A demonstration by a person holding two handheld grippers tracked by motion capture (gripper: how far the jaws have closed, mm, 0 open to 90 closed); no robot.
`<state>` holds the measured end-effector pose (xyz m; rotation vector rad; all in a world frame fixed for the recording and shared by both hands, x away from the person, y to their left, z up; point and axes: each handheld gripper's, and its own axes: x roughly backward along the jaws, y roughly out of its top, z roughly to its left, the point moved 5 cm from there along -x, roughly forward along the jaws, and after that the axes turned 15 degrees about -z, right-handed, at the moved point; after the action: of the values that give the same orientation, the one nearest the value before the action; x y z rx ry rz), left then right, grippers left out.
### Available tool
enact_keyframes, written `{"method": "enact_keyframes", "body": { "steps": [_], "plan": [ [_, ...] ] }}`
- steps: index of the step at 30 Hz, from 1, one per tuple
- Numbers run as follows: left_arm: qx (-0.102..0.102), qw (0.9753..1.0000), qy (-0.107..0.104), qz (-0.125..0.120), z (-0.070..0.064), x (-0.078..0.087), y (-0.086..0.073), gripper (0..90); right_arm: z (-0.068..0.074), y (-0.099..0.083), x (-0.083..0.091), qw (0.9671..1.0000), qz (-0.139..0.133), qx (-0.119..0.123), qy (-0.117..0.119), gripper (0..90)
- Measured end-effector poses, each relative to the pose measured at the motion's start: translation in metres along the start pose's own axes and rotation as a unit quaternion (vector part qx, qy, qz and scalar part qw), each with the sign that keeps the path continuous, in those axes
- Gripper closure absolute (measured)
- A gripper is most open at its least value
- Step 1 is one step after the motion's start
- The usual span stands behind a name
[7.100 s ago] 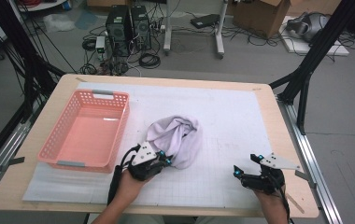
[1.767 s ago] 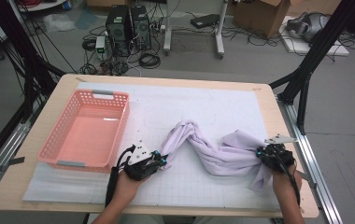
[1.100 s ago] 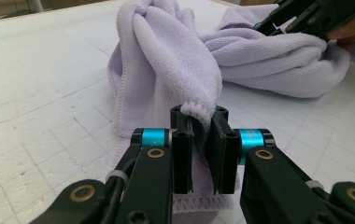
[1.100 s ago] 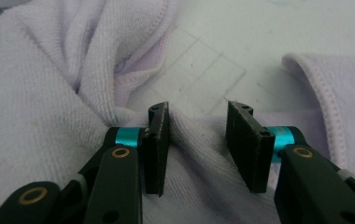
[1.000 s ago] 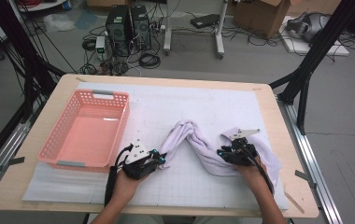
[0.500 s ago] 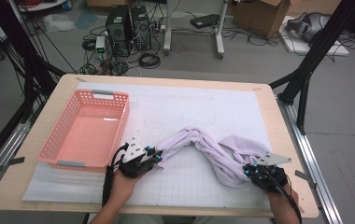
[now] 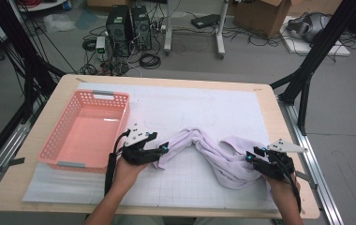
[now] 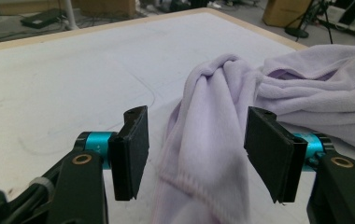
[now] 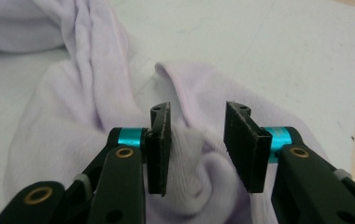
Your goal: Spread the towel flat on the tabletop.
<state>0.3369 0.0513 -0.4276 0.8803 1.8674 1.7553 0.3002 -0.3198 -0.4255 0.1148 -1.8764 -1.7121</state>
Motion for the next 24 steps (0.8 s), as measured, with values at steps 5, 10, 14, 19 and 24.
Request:
{"method": "enact_keyframes", "body": {
  "steps": [5,10,14,19,24],
  "plan": [
    [-0.007,0.9994,-0.014,0.032,-0.003,-0.032,0.003,40.5,-0.004,0.006,-0.010,0.9998,-0.018,-0.013,0.002,60.3],
    [-0.002,0.9965,-0.027,0.079,-0.006,-0.057,-0.011,45.5,-0.004,0.005,-0.017,0.9998,-0.012,-0.016,0.008,60.1],
    [-0.021,0.9933,-0.035,0.108,-0.010,-0.059,-0.023,76.5,-0.004,0.005,-0.023,0.9997,-0.008,-0.017,0.014,60.0],
    [-0.061,0.9920,-0.052,0.098,-0.025,-0.042,-0.029,80.5,-0.005,0.010,-0.030,0.9997,-0.007,-0.017,0.014,60.0],
    [-0.095,0.9902,-0.066,0.078,-0.036,-0.008,-0.035,80.6,0.001,0.029,-0.051,0.9995,-0.006,-0.004,0.032,60.0]
  ]
}}
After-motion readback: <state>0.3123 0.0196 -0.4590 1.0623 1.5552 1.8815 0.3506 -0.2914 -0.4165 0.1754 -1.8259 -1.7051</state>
